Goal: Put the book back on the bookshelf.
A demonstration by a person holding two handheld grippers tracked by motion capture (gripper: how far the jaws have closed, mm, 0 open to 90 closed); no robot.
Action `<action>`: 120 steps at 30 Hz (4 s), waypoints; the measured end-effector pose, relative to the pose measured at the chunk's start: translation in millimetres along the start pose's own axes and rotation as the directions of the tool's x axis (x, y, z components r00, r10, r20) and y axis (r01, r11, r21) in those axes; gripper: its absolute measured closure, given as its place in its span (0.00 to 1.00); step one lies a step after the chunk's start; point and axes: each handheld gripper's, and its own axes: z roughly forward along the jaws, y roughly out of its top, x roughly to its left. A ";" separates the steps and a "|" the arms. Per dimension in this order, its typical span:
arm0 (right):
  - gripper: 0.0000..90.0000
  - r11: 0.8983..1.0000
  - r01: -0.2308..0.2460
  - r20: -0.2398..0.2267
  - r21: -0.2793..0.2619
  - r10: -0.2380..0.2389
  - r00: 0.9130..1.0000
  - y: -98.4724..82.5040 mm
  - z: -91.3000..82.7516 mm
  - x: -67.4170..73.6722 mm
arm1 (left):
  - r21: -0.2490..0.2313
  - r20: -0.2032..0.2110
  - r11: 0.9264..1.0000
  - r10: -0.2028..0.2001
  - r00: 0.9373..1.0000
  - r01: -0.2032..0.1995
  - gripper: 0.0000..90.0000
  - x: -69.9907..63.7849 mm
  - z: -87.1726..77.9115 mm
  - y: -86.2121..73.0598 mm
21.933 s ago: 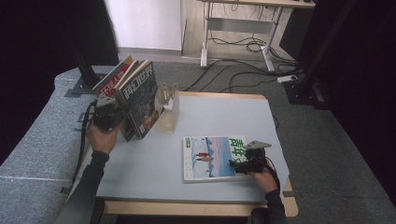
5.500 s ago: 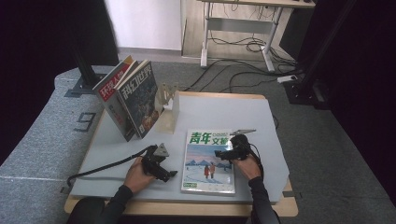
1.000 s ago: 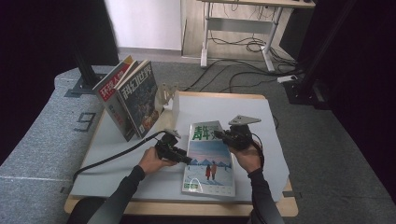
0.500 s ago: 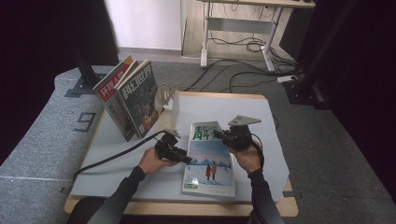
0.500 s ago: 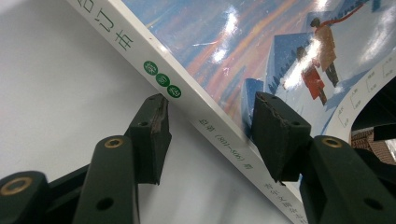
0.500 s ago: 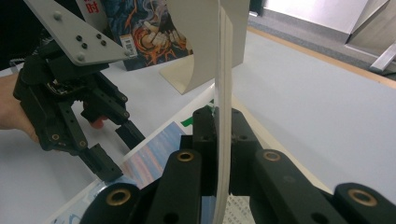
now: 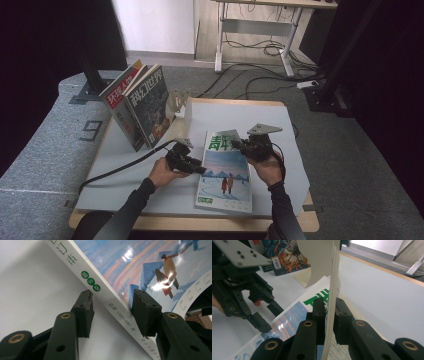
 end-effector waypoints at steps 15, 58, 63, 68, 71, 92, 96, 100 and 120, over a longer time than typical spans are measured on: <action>0.91 1.000 0.010 0.003 -0.021 -0.010 1.000 1.7 -5.5 2.8 | -0.024 0.001 1.000 0.012 1.000 -0.011 0.62 -5.0 -1.6 -1.1; 0.90 0.997 0.003 -0.017 -0.072 -0.004 1.000 6.7 -17.2 3.1 | -0.160 -0.106 0.979 0.108 0.988 -0.124 0.71 -16.4 -40.6 -12.0; 0.88 0.997 0.008 -0.026 -0.073 -0.010 1.000 6.2 -17.2 2.8 | -0.173 -0.102 0.976 0.116 0.988 -0.132 0.71 -18.0 -44.8 -15.6; 0.87 0.998 0.002 -0.021 -0.061 -0.004 1.000 4.4 -16.4 -0.4 | -0.183 -0.100 0.973 0.124 0.987 -0.141 0.72 -19.7 -47.3 -18.0; 0.86 0.998 -0.013 -0.021 -0.055 0.012 1.000 2.1 -15.6 -4.5 | -0.193 -0.094 0.970 0.130 0.987 -0.147 0.73 -21.9 -48.2 -19.3; 0.13 0.991 -0.128 -0.061 0.039 0.131 0.990 -31.8 12.4 -30.8 | -0.224 -0.060 0.958 0.167 0.984 -0.176 0.77 -32.4 -54.9 -25.2; 0.15 0.984 -0.171 -0.137 0.046 0.176 0.975 -39.3 18.6 -37.2 | -0.223 -0.051 0.959 0.169 0.984 -0.176 0.77 -32.2 -55.5 -25.1; 0.23 0.980 -0.193 -0.200 0.045 0.198 0.960 -41.9 19.3 -41.1 | -0.222 -0.042 0.959 0.170 0.985 -0.175 0.77 -31.5 -55.5 -24.7; 0.94 0.987 -0.156 -0.162 -0.044 0.147 0.976 -25.5 -6.3 -33.6 | -0.218 -0.026 0.964 0.153 0.988 -0.155 0.76 -26.4 -57.4 -23.2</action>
